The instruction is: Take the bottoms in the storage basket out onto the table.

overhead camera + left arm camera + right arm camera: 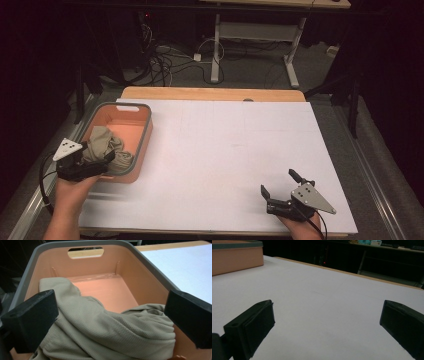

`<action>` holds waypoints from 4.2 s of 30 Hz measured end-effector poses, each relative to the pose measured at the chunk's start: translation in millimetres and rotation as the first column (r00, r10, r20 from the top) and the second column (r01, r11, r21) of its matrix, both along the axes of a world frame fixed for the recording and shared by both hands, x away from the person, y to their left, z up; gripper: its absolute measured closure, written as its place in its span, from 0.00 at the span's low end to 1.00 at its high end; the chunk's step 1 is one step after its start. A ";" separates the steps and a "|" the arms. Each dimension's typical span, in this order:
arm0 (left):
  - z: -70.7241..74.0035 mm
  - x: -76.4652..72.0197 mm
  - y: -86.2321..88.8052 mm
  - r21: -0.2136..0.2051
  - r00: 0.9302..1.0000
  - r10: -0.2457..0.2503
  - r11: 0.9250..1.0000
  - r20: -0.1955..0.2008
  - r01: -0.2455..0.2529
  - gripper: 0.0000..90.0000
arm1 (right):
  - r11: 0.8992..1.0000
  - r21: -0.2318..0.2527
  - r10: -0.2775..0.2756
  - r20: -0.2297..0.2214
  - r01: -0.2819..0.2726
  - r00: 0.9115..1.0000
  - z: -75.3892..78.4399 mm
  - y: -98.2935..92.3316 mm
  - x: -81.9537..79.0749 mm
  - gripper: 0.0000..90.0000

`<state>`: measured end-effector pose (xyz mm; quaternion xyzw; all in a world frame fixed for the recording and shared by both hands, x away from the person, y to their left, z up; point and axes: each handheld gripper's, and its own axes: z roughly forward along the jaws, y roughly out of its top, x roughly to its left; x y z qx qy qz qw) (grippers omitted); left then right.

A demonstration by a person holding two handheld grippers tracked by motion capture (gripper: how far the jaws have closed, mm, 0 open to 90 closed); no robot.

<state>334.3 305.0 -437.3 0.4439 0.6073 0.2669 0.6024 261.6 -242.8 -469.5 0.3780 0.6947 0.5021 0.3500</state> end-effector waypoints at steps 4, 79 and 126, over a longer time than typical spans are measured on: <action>0.8 2.0 0.5 0.004 0.999 -0.002 1.000 -0.035 0.002 0.00 | 1.000 0.009 0.004 0.008 -0.005 1.000 1.6 -2.9 0.1 0.01; -21.3 94.0 -5.0 0.231 0.647 0.063 0.957 -0.760 0.178 0.60 | 0.999 -0.008 0.046 -0.023 -0.046 0.999 -2.4 7.8 -5.0 0.01; -24.1 121.6 -12.5 0.100 0.506 0.066 0.994 -0.860 0.041 0.12 | 0.999 -0.021 0.047 -0.010 -0.048 0.999 0.7 10.2 -7.8 0.01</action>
